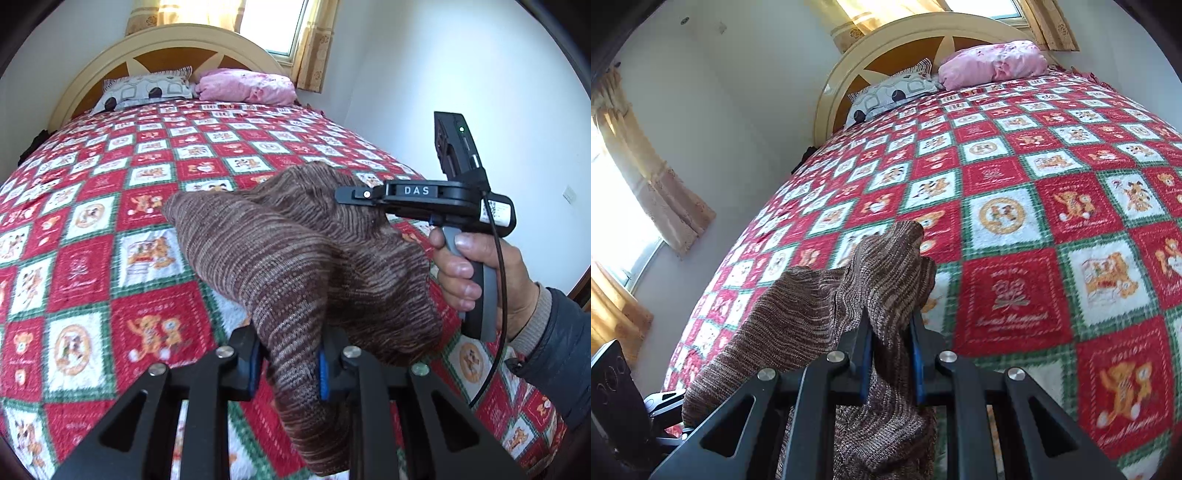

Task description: Fold small clothes

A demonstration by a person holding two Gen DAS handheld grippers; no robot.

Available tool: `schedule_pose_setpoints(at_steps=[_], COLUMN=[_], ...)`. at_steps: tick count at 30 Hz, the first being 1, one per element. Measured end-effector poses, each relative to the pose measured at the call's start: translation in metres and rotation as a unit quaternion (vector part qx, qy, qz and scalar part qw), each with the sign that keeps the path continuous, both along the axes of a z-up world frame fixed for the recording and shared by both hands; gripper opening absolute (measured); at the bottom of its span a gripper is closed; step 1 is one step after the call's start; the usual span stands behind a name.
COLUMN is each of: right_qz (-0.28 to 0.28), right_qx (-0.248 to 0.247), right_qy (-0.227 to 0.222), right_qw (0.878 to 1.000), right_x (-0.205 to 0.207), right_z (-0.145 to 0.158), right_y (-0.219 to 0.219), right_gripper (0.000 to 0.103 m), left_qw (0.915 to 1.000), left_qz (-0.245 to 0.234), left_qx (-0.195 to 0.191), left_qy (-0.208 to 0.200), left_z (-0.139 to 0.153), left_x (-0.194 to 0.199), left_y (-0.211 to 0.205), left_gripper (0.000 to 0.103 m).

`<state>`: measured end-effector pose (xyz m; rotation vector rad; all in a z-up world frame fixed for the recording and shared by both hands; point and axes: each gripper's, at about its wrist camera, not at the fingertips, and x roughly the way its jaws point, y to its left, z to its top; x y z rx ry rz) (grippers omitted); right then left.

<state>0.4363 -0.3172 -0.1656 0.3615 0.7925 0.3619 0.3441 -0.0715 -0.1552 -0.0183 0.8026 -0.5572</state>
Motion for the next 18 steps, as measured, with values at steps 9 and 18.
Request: schedule_pose_setpoints(at_steps=[9,18], right_qz=[0.025,0.06], right_qx=[0.021,0.038], right_qy=[-0.005,-0.014], right_qw=[0.999,0.997], right_x=[-0.027,-0.047], right_z=[0.012,0.023], right_y=[0.034,0.083], right_gripper=[0.017,0.017], left_qw=[0.9998,0.9985], left_qz=[0.019,0.052], left_qx=[-0.001,-0.003], left_qy=[-0.002,-0.018], left_z=[0.009,0.02], left_x=[-0.027,-0.06], left_y=[0.034,0.078], left_gripper=[0.023,0.023])
